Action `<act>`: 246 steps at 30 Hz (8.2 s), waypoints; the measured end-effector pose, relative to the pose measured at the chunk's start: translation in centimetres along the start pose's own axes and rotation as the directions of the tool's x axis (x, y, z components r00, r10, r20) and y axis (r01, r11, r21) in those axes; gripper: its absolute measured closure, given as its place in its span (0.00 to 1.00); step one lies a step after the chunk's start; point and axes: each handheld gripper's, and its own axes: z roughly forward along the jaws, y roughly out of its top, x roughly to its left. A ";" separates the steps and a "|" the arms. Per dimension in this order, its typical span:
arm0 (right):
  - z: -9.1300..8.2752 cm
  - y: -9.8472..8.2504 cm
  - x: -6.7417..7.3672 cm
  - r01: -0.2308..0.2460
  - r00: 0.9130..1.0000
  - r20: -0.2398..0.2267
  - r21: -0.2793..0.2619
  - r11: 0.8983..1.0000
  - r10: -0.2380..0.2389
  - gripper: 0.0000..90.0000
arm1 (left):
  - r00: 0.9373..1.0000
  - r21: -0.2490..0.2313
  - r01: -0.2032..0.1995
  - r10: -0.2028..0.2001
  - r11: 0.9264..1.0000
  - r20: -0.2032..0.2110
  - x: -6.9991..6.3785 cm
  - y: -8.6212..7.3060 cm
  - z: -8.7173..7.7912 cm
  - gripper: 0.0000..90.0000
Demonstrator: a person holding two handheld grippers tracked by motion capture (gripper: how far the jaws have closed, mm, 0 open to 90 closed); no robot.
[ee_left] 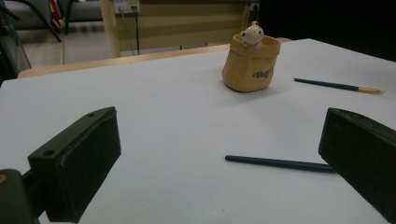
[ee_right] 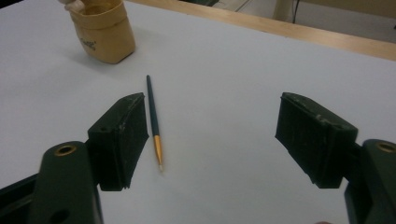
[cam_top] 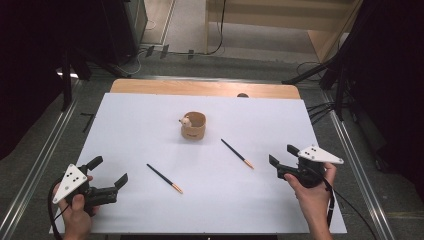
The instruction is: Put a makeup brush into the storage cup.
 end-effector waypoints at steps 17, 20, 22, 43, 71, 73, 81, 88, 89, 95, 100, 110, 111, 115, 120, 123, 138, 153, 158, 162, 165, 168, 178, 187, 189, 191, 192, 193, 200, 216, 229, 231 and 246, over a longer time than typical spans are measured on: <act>4.9 5.0 1.9 0.078 0.989 -0.140 0.167 0.983 -0.055 0.48 | 1.000 0.003 -0.011 0.011 1.000 0.007 0.0 0.0 0.1 0.00; 6.1 5.6 2.1 0.094 0.986 -0.156 0.248 0.964 -0.056 0.51 | 1.000 0.002 -0.011 0.011 1.000 0.008 0.0 0.1 0.0 0.00; 6.9 6.0 2.4 0.104 0.985 -0.161 0.304 0.947 -0.057 0.51 | 1.000 0.005 -0.012 0.012 1.000 0.007 0.0 0.1 0.0 0.00; 14.2 6.6 4.6 0.193 0.981 -0.170 0.764 0.616 -0.097 0.80 | 1.000 0.014 -0.018 0.018 1.000 0.018 -0.1 0.1 0.2 0.00; 12.1 5.4 3.5 0.184 0.983 -0.124 0.629 0.755 -0.135 0.94 | 0.997 0.020 0.014 -0.016 1.000 0.076 -0.6 2.0 2.8 0.00; 11.4 5.4 3.4 0.176 0.984 -0.120 0.590 0.788 -0.131 0.94 | 0.996 0.016 0.003 -0.004 1.000 0.086 -0.9 2.4 3.4 0.00; 9.0 4.8 3.4 0.156 0.988 -0.069 0.426 0.891 -0.140 0.94 | 0.992 0.024 -0.023 0.020 0.999 0.128 -2.3 4.0 6.0 0.00; 8.2 4.2 4.1 0.162 0.987 -0.038 0.338 0.927 -0.159 0.94 | 0.987 0.014 -0.040 0.038 0.999 0.156 -3.2 5.4 8.1 0.00; 8.1 4.0 4.3 0.159 0.987 -0.035 0.323 0.933 -0.156 0.94 | 0.986 0.014 -0.041 0.039 0.999 0.161 -3.3 5.5 8.4 0.00; 7.7 3.6 4.9 0.174 0.983 0.012 0.260 0.950 -0.183 0.94 | 0.979 0.021 -0.035 0.030 0.999 0.202 -3.8 6.1 10.2 0.00; 7.5 3.5 5.7 0.219 0.974 0.019 0.210 0.953 -0.228 0.94 | 0.969 0.029 -0.058 0.049 0.998 0.243 -4.5 6.7 11.4 0.00; 7.0 3.1 8.5 0.336 0.937 0.051 0.145 0.931 -0.346 0.94 | 0.930 0.030 -0.033 0.020 0.999 0.368 -5.7 7.4 11.4 0.00; 7.0 3.1 8.7 0.345 0.933 0.055 0.146 0.927 -0.355 0.94 | 0.928 0.034 -0.033 0.018 0.999 0.372 -5.8 7.4 11.4 0.00; 6.7 3.0 9.4 0.389 0.911 0.096 0.116 0.914 -0.400 0.94 | 0.919 0.050 -0.048 0.024 0.998 0.394 -6.5 7.6 11.6 0.00; 6.5 3.0 9.7 0.405 0.905 0.102 0.091 0.910 -0.413 0.94 | 0.913 0.071 -0.065 0.031 0.995 0.406 -7.1 7.4 11.9 0.00; 6.6 2.9 10.0 0.422 0.899 0.089 0.076 0.903 -0.428 0.94 | 0.916 0.085 -0.062 0.023 0.994 0.401 -7.2 7.4 12.0 0.02; 7.4 2.4 12.0 0.528 0.848 0.033 0.029 0.849 -0.529 0.94 | 0.921 0.119 -0.047 -0.003 0.992 0.389 -8.0 7.5 12.3 0.16; 7.9 1.8 13.9 0.697 0.717 0.045 -0.024 0.717 -0.695 0.94 | 0.911 0.139 -0.070 0.006 0.988 0.412 -9.2 7.5 12.6 0.44; 8.1 1.6 14.4 0.718 0.696 0.043 -0.023 0.696 -0.716 0.94 | 0.907 0.148 -0.057 -0.011 0.987 0.421 -9.2 7.6 12.7 0.61; 8.1 1.5 14.6 0.746 0.665 0.052 -0.019 0.665 -0.745 0.94 | 0.895 0.155 -0.052 -0.022 0.987 0.445 -9.3 7.6 12.8 0.68; 8.3 1.4 14.8 0.751 0.660 0.049 -0.011 0.660 -0.750 0.94 | 0.884 0.160 -0.048 -0.033 0.986 0.467 -9.3 7.6 12.9 0.71; 8.3 1.3 14.9 0.763 0.646 0.054 -0.010 0.646 -0.762 0.94 | 0.876 0.165 -0.039 -0.046 0.986 0.481 -9.3 7.6 13.0 0.72; 8.3 1.1 15.2 0.780 0.625 0.055 -0.016 0.625 -0.779 0.94 | 0.851 0.196 0.004 -0.106 0.981 0.514 -8.7 7.5 13.2 0.83; 8.6 1.1 15.1 0.761 0.648 0.039 -0.020 0.648 -0.760 0.83 | 0.832 0.195 -0.005 -0.104 0.981 0.544 -8.6 7.5 13.2 0.97; 8.6 1.0 15.1 0.739 0.673 0.046 -0.035 0.672 -0.738 0.67 | 0.841 0.182 -0.004 -0.095 0.983 0.533 -8.6 7.6 13.0 0.97; 8.5 1.1 15.2 0.699 0.715 0.049 -0.056 0.712 -0.698 0.59 | 0.848 0.167 0.004 -0.092 0.986 0.522 -8.5 7.7 12.9 0.97; 8.5 1.1 15.1 0.676 0.737 0.048 -0.066 0.734 -0.674 0.54 | 0.855 0.155 0.005 -0.085 0.988 0.512 -8.4 7.7 12.8 0.97; 8.4 1.3 14.9 0.619 0.784 0.024 -0.082 0.781 -0.620 0.49 | 0.858 0.149 0.009 -0.084 0.989 0.506 -8.4 7.7 12.8 0.97; 8.1 1.7 12.6 0.176 0.971 -0.135 -0.152 0.973 -0.197 0.26 | 0.885 0.090 0.015 -0.055 0.996 0.462 -8.2 7.7 12.4 0.97; 7.9 1.0 10.2 -0.530 0.837 -0.203 -0.066 0.846 0.508 0.00 | 0.901 0.021 -0.012 0.002 1.000 0.434 -9.9 6.9 12.6 0.97; 8.7 0.4 10.1 -0.782 0.561 -0.317 0.100 0.615 0.765 0.14 | 0.899 0.002 -0.038 0.034 0.999 0.438 -11.9 5.9 13.1 0.97; 8.7 0.5 10.1 -0.800 0.532 -0.318 0.117 0.589 0.785 0.18 | 0.897 0.001 -0.039 0.035 0.999 0.440 -12.1 5.8 13.1 0.97; 9.2 -0.2 10.0 -0.868 0.375 -0.332 0.204 0.453 0.866 0.53 | 0.887 -0.012 -0.058 0.057 0.998 0.458 -12.9 5.5 13.2 0.97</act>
